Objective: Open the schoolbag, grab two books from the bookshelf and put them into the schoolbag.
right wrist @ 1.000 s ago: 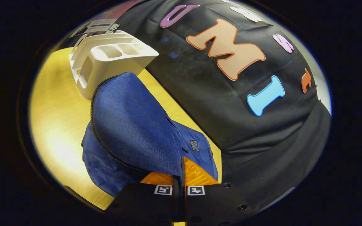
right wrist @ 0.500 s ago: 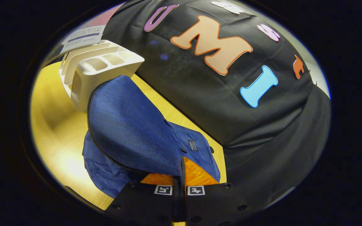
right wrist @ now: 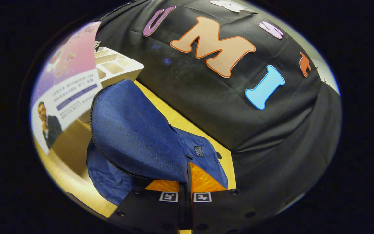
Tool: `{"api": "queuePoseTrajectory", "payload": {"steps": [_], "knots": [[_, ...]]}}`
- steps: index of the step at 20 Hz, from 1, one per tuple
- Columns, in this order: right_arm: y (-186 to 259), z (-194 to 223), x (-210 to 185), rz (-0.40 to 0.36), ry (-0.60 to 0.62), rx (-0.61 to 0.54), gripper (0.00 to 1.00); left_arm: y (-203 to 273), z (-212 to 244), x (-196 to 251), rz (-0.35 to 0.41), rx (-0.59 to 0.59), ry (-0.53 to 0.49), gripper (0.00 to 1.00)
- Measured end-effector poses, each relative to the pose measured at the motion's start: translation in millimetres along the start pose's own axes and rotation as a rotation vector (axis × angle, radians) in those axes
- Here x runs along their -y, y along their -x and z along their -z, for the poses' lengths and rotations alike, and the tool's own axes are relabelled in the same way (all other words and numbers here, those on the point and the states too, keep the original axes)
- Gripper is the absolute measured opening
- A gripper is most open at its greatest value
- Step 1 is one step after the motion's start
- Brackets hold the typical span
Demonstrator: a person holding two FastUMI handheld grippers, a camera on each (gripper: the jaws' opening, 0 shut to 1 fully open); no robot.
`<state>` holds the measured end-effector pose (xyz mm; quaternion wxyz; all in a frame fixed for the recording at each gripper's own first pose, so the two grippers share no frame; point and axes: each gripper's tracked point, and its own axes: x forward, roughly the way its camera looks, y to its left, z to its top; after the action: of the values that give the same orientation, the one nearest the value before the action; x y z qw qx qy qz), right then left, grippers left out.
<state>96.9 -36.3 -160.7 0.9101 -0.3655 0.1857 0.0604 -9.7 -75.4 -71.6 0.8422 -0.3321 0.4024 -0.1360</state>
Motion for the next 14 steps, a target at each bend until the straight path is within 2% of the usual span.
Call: {"api": "queuePoseTrajectory", "payload": {"steps": [3,8,10,12,13,14], "knots": [[0,-1,0,-0.003,-0.022,0.002,0.04,-35,-3,1,0.064,0.034,-0.001,0.33],[0,-2,3,-0.004,-0.066,0.007,0.03,-89,7,8,0.124,0.048,-0.022,0.32],[0,-2,4,-0.006,-0.09,0.012,0.06,-106,9,8,0.142,0.05,-0.027,0.32],[0,-3,6,-0.003,-0.113,0.022,0.03,-121,10,8,0.179,0.059,-0.009,0.32],[0,-4,6,-0.004,-0.123,0.028,0.06,-129,11,9,0.197,0.06,0.007,0.33],[0,-4,6,-0.008,-0.132,0.029,0.01,-135,12,7,0.209,0.065,0.022,0.32]]}}
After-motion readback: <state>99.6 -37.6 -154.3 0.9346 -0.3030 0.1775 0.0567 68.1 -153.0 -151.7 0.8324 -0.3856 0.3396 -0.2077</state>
